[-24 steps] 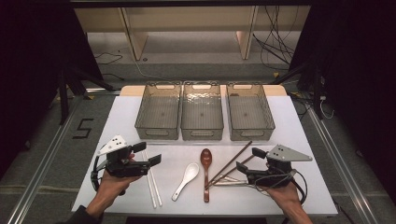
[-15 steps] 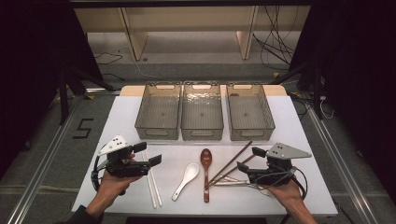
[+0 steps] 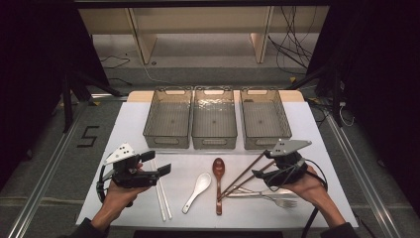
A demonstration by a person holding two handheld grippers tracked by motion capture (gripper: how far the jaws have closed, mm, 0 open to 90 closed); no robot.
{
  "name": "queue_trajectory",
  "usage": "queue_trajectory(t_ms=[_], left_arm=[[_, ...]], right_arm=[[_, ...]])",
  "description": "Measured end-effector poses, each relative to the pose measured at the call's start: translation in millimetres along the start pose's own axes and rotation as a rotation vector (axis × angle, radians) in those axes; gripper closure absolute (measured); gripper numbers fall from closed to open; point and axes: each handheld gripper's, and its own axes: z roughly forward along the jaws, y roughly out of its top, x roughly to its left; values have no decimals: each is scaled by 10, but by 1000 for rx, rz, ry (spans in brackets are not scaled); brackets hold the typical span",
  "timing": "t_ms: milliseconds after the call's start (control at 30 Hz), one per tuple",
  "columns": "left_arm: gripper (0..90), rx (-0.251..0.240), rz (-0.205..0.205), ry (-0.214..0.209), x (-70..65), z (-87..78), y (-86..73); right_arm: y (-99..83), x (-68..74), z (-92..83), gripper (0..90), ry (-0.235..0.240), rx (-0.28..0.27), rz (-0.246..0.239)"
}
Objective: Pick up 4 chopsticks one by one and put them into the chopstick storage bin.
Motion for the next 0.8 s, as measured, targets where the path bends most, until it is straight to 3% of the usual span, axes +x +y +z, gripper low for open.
queue_trajectory(t_ms=[300, 800], left_arm=[[157, -3, -5, 2, 3, -5, 3], [157, 0, 1, 2, 11, -10, 5]], right_arm=[[104, -176, 123, 298, 20, 146, -79], [135, -181, 575, 409, 88, 369, -241]])
